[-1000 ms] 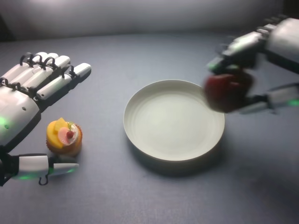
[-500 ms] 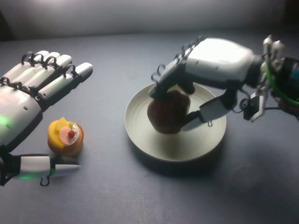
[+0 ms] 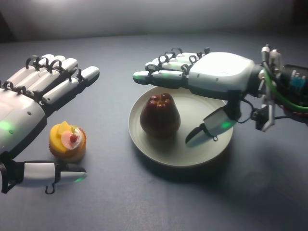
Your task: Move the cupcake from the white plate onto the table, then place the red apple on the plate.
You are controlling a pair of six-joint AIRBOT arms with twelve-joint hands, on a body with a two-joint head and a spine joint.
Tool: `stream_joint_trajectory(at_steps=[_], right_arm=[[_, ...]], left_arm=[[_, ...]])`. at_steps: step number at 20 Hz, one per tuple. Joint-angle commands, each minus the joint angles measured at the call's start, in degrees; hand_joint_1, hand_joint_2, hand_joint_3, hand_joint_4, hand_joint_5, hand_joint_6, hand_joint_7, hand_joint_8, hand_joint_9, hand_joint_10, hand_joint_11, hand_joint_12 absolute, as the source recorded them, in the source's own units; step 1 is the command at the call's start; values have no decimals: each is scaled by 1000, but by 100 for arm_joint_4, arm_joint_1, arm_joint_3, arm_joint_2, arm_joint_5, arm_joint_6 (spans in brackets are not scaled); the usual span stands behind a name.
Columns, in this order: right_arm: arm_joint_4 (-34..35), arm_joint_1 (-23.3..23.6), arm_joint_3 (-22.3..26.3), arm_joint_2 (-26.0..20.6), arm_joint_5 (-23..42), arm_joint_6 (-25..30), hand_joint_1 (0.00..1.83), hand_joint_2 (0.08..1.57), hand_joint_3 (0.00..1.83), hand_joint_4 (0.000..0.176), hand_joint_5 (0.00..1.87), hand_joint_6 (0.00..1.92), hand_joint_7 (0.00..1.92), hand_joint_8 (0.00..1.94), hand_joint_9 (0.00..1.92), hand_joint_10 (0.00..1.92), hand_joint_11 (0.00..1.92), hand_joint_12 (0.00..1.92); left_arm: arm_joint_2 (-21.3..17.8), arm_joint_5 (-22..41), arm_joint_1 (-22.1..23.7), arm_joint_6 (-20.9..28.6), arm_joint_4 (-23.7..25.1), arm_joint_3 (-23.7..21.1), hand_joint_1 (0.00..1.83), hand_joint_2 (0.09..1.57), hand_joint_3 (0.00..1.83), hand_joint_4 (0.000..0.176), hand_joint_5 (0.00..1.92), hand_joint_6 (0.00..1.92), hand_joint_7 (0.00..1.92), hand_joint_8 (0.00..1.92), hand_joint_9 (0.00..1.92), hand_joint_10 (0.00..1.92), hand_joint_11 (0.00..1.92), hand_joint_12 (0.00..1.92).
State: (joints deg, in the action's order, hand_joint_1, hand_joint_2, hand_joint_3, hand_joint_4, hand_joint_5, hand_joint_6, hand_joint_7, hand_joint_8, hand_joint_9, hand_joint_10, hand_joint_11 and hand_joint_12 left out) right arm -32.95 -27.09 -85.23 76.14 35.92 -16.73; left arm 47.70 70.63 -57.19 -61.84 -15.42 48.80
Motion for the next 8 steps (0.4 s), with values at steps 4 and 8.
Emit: stream_joint_trajectory(at_steps=[4, 8], right_arm=[[992, -381, 447, -872, 1662, -118, 738, 790, 4, 176, 0, 0, 0, 0, 0, 0, 0, 0], [2343, -1228, 1117, -1740, 3283, -570, 858, 843, 21, 176, 0, 0, 0, 0, 0, 0, 0, 0]], left_arm=[[-117, 1036, 16, 93, 67, 22, 755, 773, 0, 156, 0, 0, 0, 0, 30, 10, 52, 23], [-204, 1556, -81, 354, 51, 4, 715, 764, 0, 169, 0, 0, 98, 5, 160, 18, 213, 115]])
